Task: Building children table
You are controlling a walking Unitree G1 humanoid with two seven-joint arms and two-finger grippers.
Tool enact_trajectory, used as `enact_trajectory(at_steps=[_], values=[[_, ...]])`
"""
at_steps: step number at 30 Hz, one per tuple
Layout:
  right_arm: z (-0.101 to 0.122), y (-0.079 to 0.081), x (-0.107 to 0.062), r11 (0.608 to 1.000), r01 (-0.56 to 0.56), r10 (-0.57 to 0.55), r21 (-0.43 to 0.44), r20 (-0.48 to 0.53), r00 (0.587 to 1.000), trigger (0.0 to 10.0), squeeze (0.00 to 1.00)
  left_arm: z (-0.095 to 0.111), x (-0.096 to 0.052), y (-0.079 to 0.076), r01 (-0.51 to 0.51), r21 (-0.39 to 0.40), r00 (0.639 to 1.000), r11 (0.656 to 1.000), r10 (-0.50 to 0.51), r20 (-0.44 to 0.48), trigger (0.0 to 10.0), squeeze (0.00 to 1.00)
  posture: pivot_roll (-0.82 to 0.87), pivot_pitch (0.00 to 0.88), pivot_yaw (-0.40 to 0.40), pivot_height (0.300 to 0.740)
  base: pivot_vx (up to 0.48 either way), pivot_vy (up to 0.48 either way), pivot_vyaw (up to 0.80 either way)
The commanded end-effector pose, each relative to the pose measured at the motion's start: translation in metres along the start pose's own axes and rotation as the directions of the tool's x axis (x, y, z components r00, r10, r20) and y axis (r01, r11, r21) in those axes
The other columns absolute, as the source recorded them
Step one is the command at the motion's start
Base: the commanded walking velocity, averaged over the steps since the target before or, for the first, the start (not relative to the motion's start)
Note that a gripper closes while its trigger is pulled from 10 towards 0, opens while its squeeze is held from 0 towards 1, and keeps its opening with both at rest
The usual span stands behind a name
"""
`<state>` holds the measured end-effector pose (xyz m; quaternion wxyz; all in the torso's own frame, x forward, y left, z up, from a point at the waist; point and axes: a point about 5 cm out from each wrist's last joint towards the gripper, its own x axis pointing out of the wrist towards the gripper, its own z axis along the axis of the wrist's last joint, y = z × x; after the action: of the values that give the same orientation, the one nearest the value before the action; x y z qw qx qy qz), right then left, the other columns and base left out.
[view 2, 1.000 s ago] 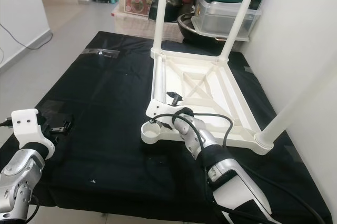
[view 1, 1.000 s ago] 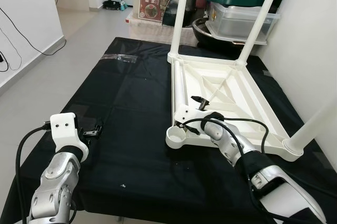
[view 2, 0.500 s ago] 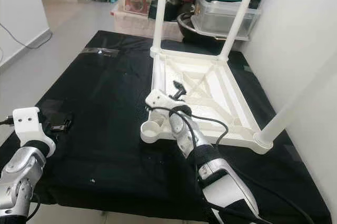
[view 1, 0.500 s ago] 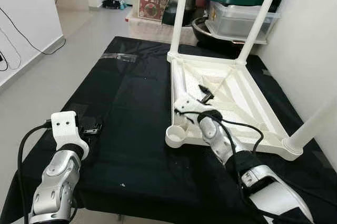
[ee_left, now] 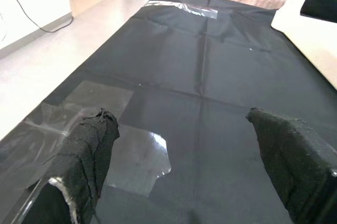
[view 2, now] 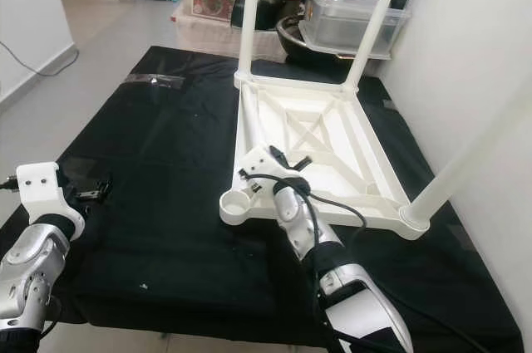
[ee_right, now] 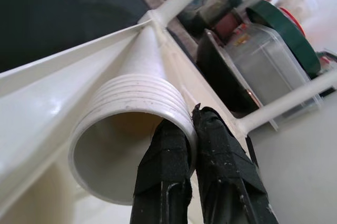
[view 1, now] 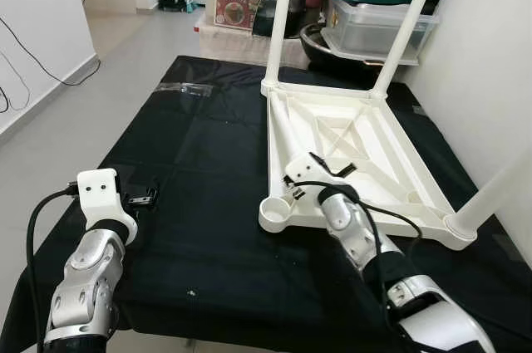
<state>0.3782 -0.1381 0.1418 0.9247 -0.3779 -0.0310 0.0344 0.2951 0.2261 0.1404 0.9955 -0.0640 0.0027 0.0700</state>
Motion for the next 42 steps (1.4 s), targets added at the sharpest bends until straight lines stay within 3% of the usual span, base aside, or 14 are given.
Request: enact_trajectory(at_steps=[1, 11, 21, 23, 24, 26, 27, 28, 29, 32, 33, 38, 40, 42], values=[[-0.002, -0.004, -0.002, 1.000, 0.005, -0.005, 0.030, 0.013, 1.000, 0.0, 0.00, -0.001, 0.000, 0.002, -0.003, 0.020, 1.000, 1.000, 0.003, -0.007, 10.0, 0.00, 0.04, 0.000, -0.099, 0.740, 0.000, 0.000, 0.00], [-0.017, -0.035, -0.016, 0.992, 0.052, -0.057, 0.111, 0.045, 0.997, 0.0, 0.00, 0.002, 0.003, 0.006, -0.009, 0.031, 1.000, 0.999, 0.009, -0.006, 10.0, 0.00, 0.04, 0.000, -0.090, 0.740, 0.000, 0.000, 0.00], [-0.014, -0.067, -0.037, 0.900, -0.073, -0.019, 0.430, 0.205, 0.979, 0.0, 0.00, 0.005, 0.005, 0.010, -0.017, -0.139, 1.000, 0.990, 0.017, -0.001, 10.0, 0.00, 0.03, 0.000, -0.081, 0.740, 0.000, 0.000, 0.00], [-0.014, -0.075, -0.043, 0.847, -0.129, -0.001, 0.515, 0.244, 0.970, 0.0, 0.00, 0.010, 0.007, 0.008, 0.008, -0.252, 1.000, 0.968, -0.004, 0.016, 10.0, 0.00, 0.03, 0.000, -0.079, 0.740, 0.000, 0.000, 0.00], [-0.014, -0.079, -0.049, 0.765, -0.208, 0.025, 0.610, 0.295, 0.955, 0.0, 0.00, 0.016, 0.007, 0.002, 0.076, -0.362, 0.997, 0.929, -0.064, 0.045, 10.0, 0.00, 0.03, 0.000, -0.078, 0.740, 0.000, 0.000, 0.00], [-0.014, -0.079, -0.049, 0.765, -0.208, 0.025, 0.610, 0.295, 0.955, 0.0, 0.00, 0.016, 0.007, 0.002, 0.076, -0.362, 0.997, 0.929, -0.064, 0.045, 10.0, 0.00, 0.03, 0.000, -0.078, 0.740, 0.000, 0.000, 0.00], [-0.010, -0.079, -0.055, 0.667, -0.299, 0.054, 0.683, 0.356, 0.933, 0.0, 0.00, 0.022, 0.006, -0.006, 0.160, -0.453, 0.987, 0.877, -0.137, 0.084, 10.0, 0.00, 0.03, 0.000, -0.076, 0.740, 0.000, 0.000, 0.00], [-0.010, -0.079, -0.055, 0.667, -0.299, 0.054, 0.683, 0.356, 0.933, 0.0, 0.00, 0.022, 0.006, -0.006, 0.160, -0.453, 0.987, 0.877, -0.137, 0.084, 10.0, 0.00, 0.03, 0.000, -0.076, 0.740, 0.000, 0.000, 0.00], [-0.003, -0.074, -0.062, 0.560, -0.402, 0.092, 0.724, 0.428, 0.899, 0.0, 0.00, 0.028, 0.005, -0.013, 0.235, -0.523, 0.972, 0.819, -0.200, 0.124, 10.0, 0.00, 0.04, 0.000, -0.076, 0.740, 0.000, 0.000, 0.00], [0.001, -0.068, -0.067, 0.480, -0.477, 0.120, 0.736, 0.484, 0.867, 0.0, 0.00, 0.033, 0.003, -0.018, 0.290, -0.568, 0.957, 0.770, -0.243, 0.159, 10.0, 0.00, 0.04, 0.000, -0.076, 0.740, 0.000, 0.000, 0.00], [0.006, -0.055, -0.073, 0.387, -0.566, 0.173, 0.728, 0.545, 0.820, 0.0, 0.00, 0.039, 0.001, -0.022, 0.348, -0.624, 0.937, 0.700, -0.283, 0.205, 10.0, 0.00, 0.05, 0.000, -0.080, 0.740, 0.000, 0.000, 0.00], [0.009, -0.033, -0.088, 0.247, -0.695, 0.266, 0.675, 0.643, 0.718, 0.0, 0.00, 0.047, 0.000, -0.023, 0.423, -0.709, 0.905, 0.565, -0.307, 0.295, 10.0, 0.00, 0.05, 0.000, -0.079, 0.740, 0.000, 0.000, 0.00], [0.011, -0.018, -0.103, 0.119, -0.779, 0.327, 0.616, 0.717, 0.616, 0.0, 0.00, 0.051, -0.002, -0.021, 0.470, -0.760, 0.880, 0.449, -0.307, 0.363, 10.0, 0.00, 0.05, 0.000, -0.081, 0.740, 0.000, 0.000, 0.00], [0.013, -0.014, -0.112, 0.030, -0.819, 0.346, 0.573, 0.763, 0.546, 0.0, 0.00, 0.049, -0.003, -0.020, 0.484, -0.777, 0.871, 0.402, -0.308, 0.383, 10.0, 0.00, 0.05, 0.000, -0.082, 0.740, 0.000, 0.000, 0.00]])
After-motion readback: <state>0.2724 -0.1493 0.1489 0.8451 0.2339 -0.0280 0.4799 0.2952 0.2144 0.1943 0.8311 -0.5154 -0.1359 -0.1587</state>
